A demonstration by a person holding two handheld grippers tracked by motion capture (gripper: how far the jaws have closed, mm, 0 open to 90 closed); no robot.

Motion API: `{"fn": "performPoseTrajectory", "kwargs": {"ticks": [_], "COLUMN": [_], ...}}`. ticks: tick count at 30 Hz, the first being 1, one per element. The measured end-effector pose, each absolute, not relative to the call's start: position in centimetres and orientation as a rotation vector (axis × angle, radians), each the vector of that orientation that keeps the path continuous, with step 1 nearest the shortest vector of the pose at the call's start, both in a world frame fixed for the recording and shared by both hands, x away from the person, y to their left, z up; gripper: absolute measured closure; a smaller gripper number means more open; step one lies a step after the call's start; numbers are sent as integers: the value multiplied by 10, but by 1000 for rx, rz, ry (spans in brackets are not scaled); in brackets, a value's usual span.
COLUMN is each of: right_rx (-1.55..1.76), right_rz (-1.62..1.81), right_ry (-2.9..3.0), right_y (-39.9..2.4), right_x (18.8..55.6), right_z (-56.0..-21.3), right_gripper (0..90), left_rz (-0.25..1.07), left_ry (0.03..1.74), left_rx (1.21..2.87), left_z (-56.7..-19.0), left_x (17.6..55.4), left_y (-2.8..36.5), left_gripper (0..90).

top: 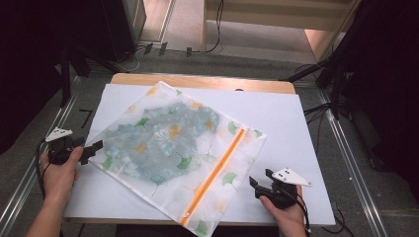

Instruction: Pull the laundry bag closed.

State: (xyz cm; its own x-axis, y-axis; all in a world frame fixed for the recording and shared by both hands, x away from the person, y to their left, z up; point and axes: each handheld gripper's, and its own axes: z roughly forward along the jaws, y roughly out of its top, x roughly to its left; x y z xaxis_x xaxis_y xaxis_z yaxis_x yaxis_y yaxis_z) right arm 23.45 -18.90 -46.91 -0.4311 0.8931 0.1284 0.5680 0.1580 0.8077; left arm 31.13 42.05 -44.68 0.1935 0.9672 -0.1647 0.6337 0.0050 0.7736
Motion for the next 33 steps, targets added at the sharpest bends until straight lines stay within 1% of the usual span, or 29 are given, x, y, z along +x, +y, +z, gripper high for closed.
{"fn": "performPoseTrajectory", "kwargs": {"ticks": [1, 2, 5, 8, 10, 12, 14, 16, 20, 23, 26, 31, 32, 33], "right_rx": [1396, 1403, 1380, 1372, 1368, 1373, 1375, 1405, 1487, 1498, 1483, 1566, 1555, 1555], "right_rz": [1172, 1175, 1153, 1120, 1118, 1121, 1125, 1159, 1156, 1161, 1153, 1215, 1207, 1207], "right_ry": [2069, 2076, 2095, 2114, 2111, 2114, 2124, 2154, 2152, 2166, 2196, 2163, 2168, 2168], "right_y": [-187, -184, -178, -174, -173, -172, -172, -174, -179, -179, -176, -174, -170, -170], "right_x": [235, 235, 236, 238, 238, 238, 238, 241, 244, 246, 247, 252, 253, 253], "right_z": [-469, -470, -472, -475, -475, -475, -476, -478, -480, -481, -482, -483, -483, -483], "right_gripper": [339, 336, 326, 328, 343, 366, 377, 380, 380, 395, 395, 395, 374, 374], "left_rz": [538, 523, 398, 368, 368, 339, 330, 288, 268, 273, 241, 210, 209, 210], "left_ry": [1531, 1537, 1514, 1514, 1527, 1538, 1543, 1547, 1524, 1514, 1508, 1481, 1479, 1478], "left_rx": [1696, 1680, 1615, 1594, 1601, 1607, 1613, 1611, 1637, 1670, 1648, 1640, 1638, 1638], "left_z": [-448, -448, -451, -455, -456, -459, -459, -459, -458, -457, -457, -455, -456, -457], "left_x": [312, 313, 318, 321, 322, 323, 323, 322, 319, 319, 318, 315, 315, 315], "left_y": [424, 427, 440, 446, 447, 448, 448, 449, 443, 438, 436, 434, 433, 433], "left_gripper": [268, 320, 382, 383, 380, 372, 380, 458, 453, 431, 420, 415, 406, 406]}}
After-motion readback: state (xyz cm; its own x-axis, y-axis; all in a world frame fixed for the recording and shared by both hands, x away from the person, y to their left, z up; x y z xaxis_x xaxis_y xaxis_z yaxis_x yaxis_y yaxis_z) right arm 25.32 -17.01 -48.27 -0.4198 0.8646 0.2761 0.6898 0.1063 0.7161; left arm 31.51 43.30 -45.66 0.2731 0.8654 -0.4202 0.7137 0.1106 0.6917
